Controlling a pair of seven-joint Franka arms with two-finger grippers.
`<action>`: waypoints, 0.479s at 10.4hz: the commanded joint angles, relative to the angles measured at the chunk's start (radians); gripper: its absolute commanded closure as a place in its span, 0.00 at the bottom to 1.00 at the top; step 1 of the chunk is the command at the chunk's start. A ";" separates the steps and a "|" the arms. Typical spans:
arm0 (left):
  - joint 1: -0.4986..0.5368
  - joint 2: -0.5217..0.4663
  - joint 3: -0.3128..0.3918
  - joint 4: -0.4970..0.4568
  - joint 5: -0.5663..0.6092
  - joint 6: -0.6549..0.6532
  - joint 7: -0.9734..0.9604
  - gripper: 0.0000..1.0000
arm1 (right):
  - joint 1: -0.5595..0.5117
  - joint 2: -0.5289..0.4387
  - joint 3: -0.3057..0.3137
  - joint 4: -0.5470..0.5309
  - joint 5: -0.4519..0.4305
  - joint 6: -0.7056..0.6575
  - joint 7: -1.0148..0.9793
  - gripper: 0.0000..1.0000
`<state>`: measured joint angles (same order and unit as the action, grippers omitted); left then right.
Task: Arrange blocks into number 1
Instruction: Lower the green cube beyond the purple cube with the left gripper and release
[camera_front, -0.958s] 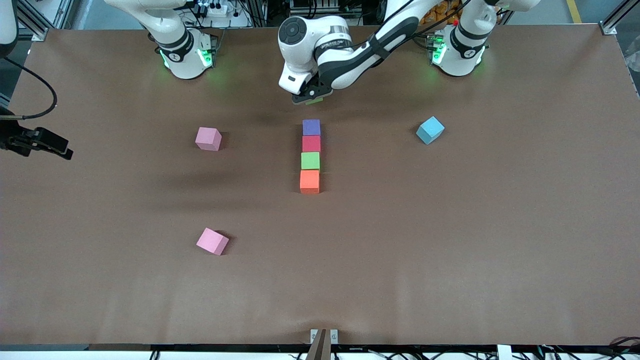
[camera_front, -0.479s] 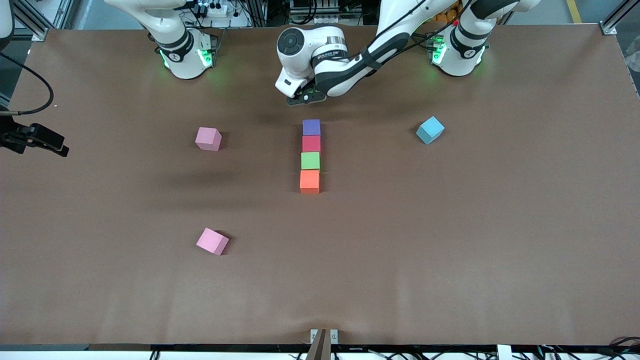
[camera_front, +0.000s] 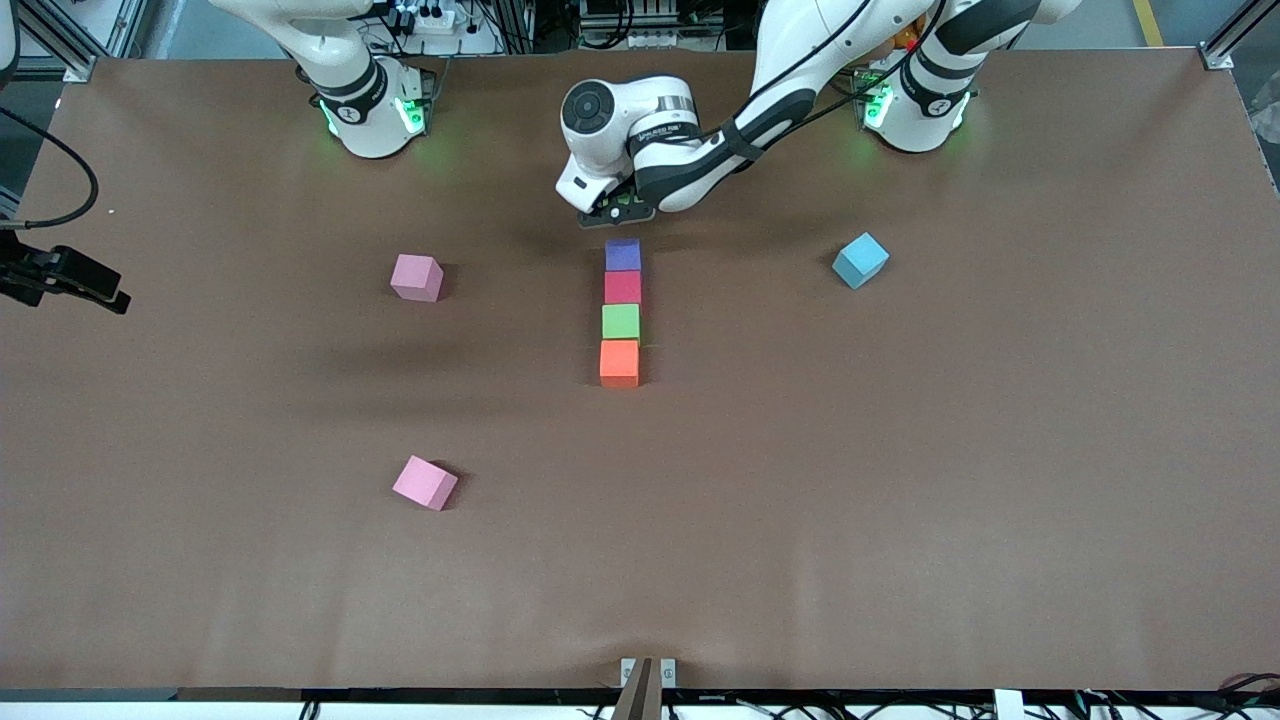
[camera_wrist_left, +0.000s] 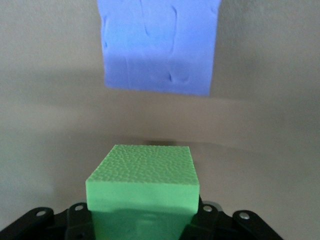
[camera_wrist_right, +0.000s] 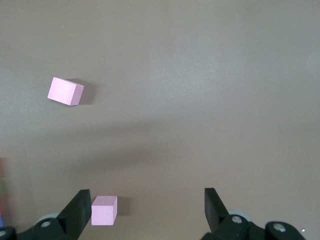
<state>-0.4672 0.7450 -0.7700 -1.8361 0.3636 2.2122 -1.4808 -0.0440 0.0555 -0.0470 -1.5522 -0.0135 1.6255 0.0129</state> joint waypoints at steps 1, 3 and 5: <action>-0.008 0.011 0.021 0.014 0.029 0.014 0.027 1.00 | -0.022 0.001 0.027 0.018 -0.008 -0.019 0.015 0.00; -0.010 0.017 0.040 0.017 0.031 0.030 0.050 1.00 | -0.019 0.001 0.027 0.018 -0.008 -0.021 0.015 0.00; -0.010 0.025 0.046 0.018 0.031 0.046 0.071 1.00 | -0.017 0.000 0.026 0.018 0.000 -0.022 0.016 0.00</action>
<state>-0.4676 0.7550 -0.7320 -1.8337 0.3674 2.2464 -1.4264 -0.0440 0.0555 -0.0402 -1.5521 -0.0135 1.6236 0.0130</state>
